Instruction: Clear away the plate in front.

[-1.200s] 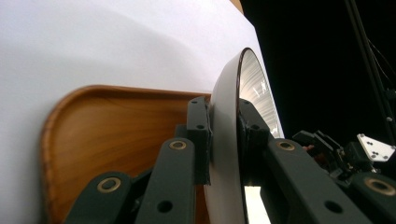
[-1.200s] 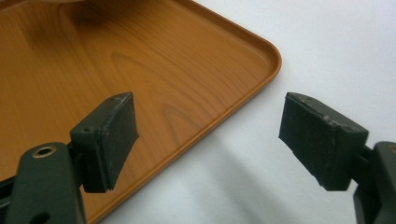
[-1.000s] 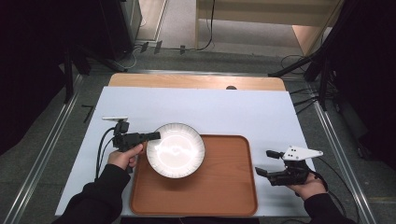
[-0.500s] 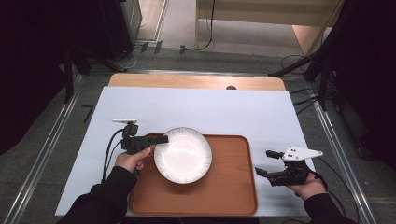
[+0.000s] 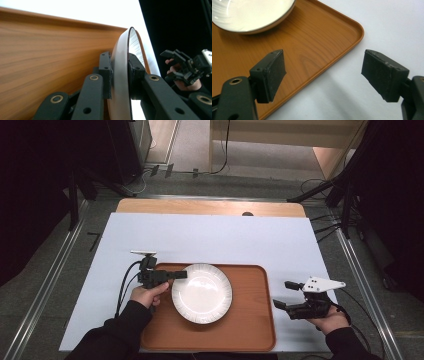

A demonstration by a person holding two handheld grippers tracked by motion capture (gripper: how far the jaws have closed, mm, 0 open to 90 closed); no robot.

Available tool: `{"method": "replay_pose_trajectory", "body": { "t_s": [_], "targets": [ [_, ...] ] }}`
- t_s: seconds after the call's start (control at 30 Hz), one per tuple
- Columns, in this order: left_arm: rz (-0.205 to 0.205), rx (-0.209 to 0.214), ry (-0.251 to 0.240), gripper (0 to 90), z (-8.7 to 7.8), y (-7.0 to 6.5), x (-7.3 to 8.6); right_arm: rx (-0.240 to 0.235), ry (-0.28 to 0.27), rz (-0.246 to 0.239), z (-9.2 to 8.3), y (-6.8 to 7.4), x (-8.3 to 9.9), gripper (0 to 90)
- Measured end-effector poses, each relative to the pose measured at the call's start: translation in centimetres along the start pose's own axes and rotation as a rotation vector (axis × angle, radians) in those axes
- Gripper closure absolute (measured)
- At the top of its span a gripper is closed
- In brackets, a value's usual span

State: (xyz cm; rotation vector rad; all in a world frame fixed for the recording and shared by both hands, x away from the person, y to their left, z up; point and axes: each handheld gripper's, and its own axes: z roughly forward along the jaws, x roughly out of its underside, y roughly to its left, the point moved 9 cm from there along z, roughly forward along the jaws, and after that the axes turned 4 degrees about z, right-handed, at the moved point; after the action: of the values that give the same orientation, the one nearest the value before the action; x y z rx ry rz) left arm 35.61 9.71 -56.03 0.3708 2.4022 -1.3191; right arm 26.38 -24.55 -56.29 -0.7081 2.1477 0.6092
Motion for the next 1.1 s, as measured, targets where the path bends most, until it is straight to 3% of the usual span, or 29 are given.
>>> {"method": "replay_pose_trajectory", "body": {
  "t_s": [0.13, 0.23, 0.37, 0.5, 0.63, 0.9, 1.1],
  "targets": [
    [0.000, 0.011, 0.004, 77.6, 0.3, -0.1, 0.1, -0.001, -0.001, -0.001, 0.0, 0.0, 0.0, 20.0],
    [0.028, -0.013, 0.013, 78.6, 0.5, -0.2, 0.2, 0.001, 0.001, -0.004, 0.0, 0.0, 0.0, 20.0],
    [0.044, -0.015, 0.034, 78.8, 0.7, -0.3, 0.5, 0.000, 0.006, -0.007, 0.0, 0.0, 0.1, 20.0],
    [0.069, -0.034, 0.032, 79.7, 1.0, -0.5, 0.6, -0.001, 0.009, -0.007, 0.0, 0.0, 0.1, 20.0],
    [0.103, -0.079, 0.050, 81.2, 1.2, -0.2, 0.8, -0.002, 0.010, -0.006, 0.0, 0.0, 0.1, 20.0],
    [0.146, -0.117, 0.073, 82.8, 1.6, 0.0, 1.0, -0.003, 0.011, -0.007, 0.1, 0.0, 0.1, 20.0],
    [0.154, -0.136, 0.089, 83.2, 1.7, 0.3, 1.2, -0.004, 0.009, -0.006, 0.1, 0.1, 0.1, 20.0]
  ]
}}
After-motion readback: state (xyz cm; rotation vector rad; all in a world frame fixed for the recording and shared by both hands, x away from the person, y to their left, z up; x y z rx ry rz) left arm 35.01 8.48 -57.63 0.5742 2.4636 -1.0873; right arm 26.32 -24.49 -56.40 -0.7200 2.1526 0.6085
